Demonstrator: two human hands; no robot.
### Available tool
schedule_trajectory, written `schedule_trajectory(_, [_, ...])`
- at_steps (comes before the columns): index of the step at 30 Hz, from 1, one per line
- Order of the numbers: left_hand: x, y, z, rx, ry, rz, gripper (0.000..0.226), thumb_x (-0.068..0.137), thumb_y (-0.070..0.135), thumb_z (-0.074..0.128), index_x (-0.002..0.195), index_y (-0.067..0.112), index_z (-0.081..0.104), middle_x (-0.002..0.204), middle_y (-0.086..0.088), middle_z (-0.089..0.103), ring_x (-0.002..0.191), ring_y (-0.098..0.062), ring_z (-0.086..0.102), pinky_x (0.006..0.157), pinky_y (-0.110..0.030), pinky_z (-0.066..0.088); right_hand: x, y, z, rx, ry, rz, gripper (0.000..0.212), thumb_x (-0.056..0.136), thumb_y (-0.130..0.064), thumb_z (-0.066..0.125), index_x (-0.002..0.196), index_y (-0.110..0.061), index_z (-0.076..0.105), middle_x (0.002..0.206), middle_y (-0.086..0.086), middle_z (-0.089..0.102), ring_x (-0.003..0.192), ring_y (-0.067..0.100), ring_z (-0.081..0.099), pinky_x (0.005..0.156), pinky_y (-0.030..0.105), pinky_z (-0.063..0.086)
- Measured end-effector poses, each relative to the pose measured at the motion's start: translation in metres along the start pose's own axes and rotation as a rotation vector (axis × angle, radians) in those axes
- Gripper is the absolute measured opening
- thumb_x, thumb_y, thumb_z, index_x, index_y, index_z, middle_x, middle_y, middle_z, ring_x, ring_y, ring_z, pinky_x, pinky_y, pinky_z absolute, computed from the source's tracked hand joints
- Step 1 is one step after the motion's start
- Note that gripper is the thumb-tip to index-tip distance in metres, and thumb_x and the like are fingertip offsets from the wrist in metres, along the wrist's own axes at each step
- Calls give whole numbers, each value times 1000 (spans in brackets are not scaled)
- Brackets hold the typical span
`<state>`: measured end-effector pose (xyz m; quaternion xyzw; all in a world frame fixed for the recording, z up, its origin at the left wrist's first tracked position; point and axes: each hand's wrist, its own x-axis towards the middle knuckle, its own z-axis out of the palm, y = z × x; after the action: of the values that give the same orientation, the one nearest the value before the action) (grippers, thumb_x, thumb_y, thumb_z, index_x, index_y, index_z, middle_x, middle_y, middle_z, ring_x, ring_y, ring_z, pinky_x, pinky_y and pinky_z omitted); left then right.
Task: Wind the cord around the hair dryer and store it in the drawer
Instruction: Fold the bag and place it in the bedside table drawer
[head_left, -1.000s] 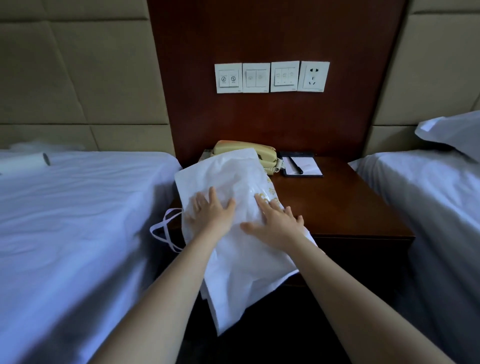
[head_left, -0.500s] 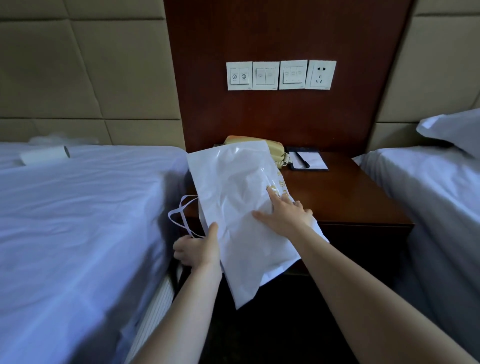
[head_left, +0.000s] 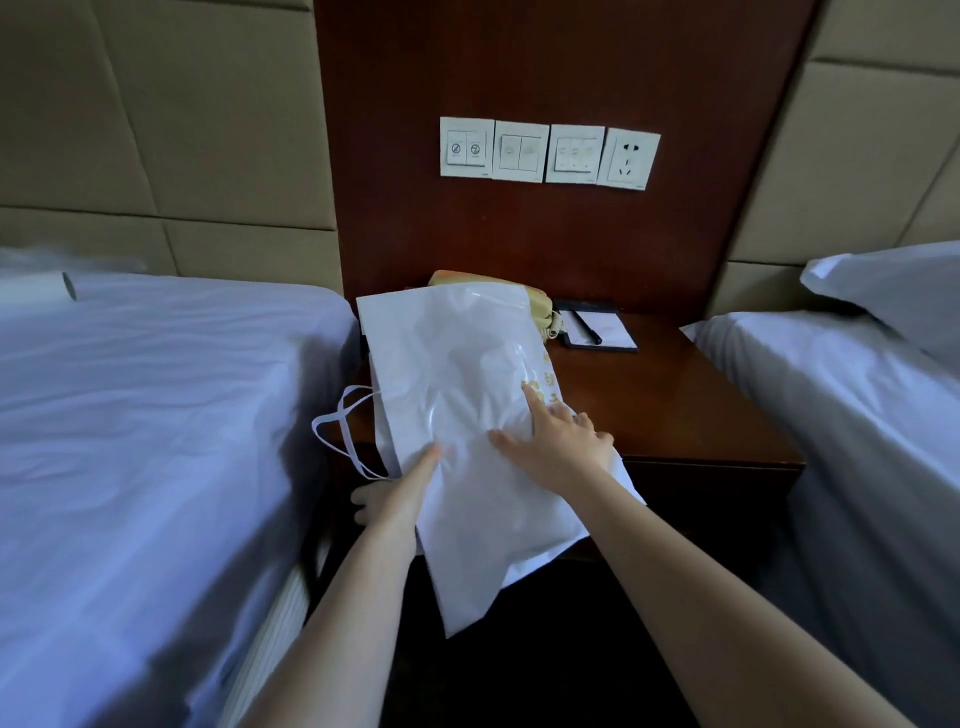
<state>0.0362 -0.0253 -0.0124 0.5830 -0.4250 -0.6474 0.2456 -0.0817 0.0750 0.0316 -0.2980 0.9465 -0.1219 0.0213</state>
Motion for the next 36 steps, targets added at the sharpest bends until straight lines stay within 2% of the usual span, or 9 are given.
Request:
schedule_trajectory(4, [3,-2,-7,-96,-242,36,72,70,44,78,126,5,54,113,-7,63,87,-21,61,63,-27,44,-2,-1,0,4,33,2,80,79,-74,36,146,-39,10,148,2,34,132,31,32,98,47,29])
schedule_trajectory(13, [-15,13,-6,-36,-555,224,27,87,23,65,111,11,67,107,-6,71,98,-21,67,89,-34,50,-11,-4,2,187,28,-66,66,92,-57,26,149,-26,13,151,6,32,141,24,25,111,44,17])
schedule_trajectory(17, [-27,14,1,-4,-584,238,13,89,9,57,98,10,67,87,-5,70,80,-19,66,69,-29,50,-21,1,-3,253,-9,-137,63,95,-50,30,150,-28,7,150,6,35,140,23,26,113,43,14])
schedule_trajectory(23, [-46,8,10,-98,-515,208,22,85,-2,45,97,3,61,75,-10,63,66,-24,59,59,-26,45,-28,0,-8,388,-53,-115,52,99,-40,27,149,-26,16,147,11,35,138,30,25,111,41,17])
schedule_trajectory(26, [-56,7,16,-179,-556,208,23,90,17,53,108,8,65,95,-7,70,83,-21,66,66,-28,49,-34,4,-12,543,-120,-144,47,102,-35,19,140,-14,37,150,10,34,139,26,25,114,38,14])
schedule_trajectory(30, [-59,4,29,-92,-607,305,38,85,35,67,117,16,64,104,3,70,97,-15,66,77,-26,51,-37,10,-11,848,-246,-124,109,61,-94,19,139,-22,44,147,-5,41,140,13,29,118,40,18])
schedule_trajectory(33, [-64,-3,36,-119,-613,400,49,67,23,80,112,9,66,107,-6,71,101,-22,67,88,-36,53,-43,21,-17,969,-338,-129,82,80,-79,19,135,-27,49,139,-17,49,130,-1,41,114,23,25])
schedule_trajectory(35, [-67,-4,38,-135,-578,417,47,62,18,78,107,8,67,106,-8,71,101,-25,67,90,-38,53,-44,32,-19,1043,-387,-136,57,94,-62,15,128,-33,51,124,-27,55,112,-15,49,98,5,34])
schedule_trajectory(36, [-66,-4,38,-125,-550,409,41,65,13,77,105,9,67,105,-8,71,100,-25,67,91,-39,53,-43,36,-18,1042,-412,-144,61,90,-68,16,126,-36,53,123,-27,55,112,-14,49,101,8,35])
